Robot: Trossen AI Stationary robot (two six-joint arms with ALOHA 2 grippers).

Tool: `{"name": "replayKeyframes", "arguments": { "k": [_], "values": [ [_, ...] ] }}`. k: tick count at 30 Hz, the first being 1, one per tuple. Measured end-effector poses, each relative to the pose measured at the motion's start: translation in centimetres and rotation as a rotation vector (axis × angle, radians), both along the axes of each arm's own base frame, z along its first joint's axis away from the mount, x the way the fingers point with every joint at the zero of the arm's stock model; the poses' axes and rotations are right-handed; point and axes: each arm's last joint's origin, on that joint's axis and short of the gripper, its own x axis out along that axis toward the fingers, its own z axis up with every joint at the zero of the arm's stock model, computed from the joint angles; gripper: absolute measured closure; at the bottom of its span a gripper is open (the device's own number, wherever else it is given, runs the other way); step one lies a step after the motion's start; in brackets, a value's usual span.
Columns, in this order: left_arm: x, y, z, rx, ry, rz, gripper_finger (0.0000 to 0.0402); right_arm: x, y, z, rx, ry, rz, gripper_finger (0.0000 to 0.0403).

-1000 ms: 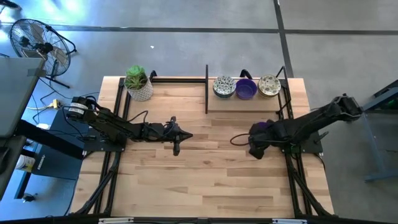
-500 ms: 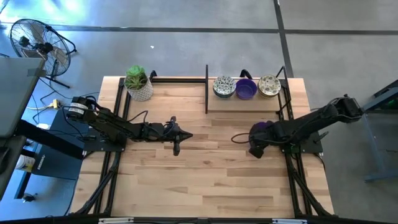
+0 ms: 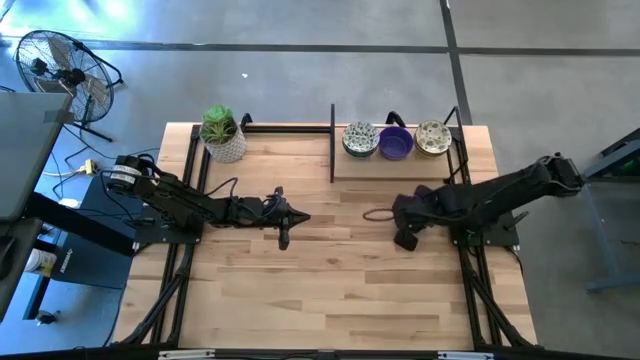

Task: Pick & Place Mini bowls
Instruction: Stack the blue bowl on top of the blue bowls on the shelf

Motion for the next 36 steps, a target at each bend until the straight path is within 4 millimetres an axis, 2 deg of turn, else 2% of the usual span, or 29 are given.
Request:
{"name": "replayKeyframes", "arguments": {
  "k": [5, 7, 9, 12, 18, 21, 24, 30, 36],
  "values": [
    [0.0, 0.0, 0.1, -0.004, -0.007, 0.001, 0.0399, 1.5, -1.2, 5.3, -0.084, -0.093, 0.024, 0.0399],
    [0.0, 0.0, 0.1, -0.004, -0.007, 0.001, 0.0399, 1.6, -1.6, 6.3, -0.077, -0.103, 0.018, 0.0393],
    [0.0, 0.0, 0.1, -0.004, -0.007, 0.000, 0.0399, 1.5, -1.8, 6.3, -0.072, -0.092, 0.012, 0.0382],
    [0.0, -0.1, 0.0, -0.008, -0.002, -0.023, 0.0399, 1.1, -1.6, 4.7, -0.051, -0.043, -0.010, 0.0358],
    [0.0, -0.1, 0.0, -0.011, 0.002, -0.037, 0.0399, -0.8, -0.5, -0.1, -0.027, 0.086, -0.051, 0.0275],
    [0.0, -0.1, 0.0, -0.011, 0.002, -0.037, 0.0399, -1.3, -0.2, -1.9, -0.005, 0.095, -0.026, 0.0239],
    [0.0, -0.1, 0.0, -0.009, 0.002, -0.036, 0.0399, -1.4, 0.0, -3.1, 0.022, 0.072, 0.013, 0.0222],
    [0.0, -0.1, 0.0, -0.008, 0.002, -0.035, 0.0399, -2.1, 0.0, -4.9, 0.020, 0.080, 0.030, 0.0231],
    [0.0, -0.1, 0.0, -0.007, 0.003, -0.035, 0.0399, -2.6, -0.2, -5.9, -0.002, 0.096, 0.039, 0.0288]
  ]
}}
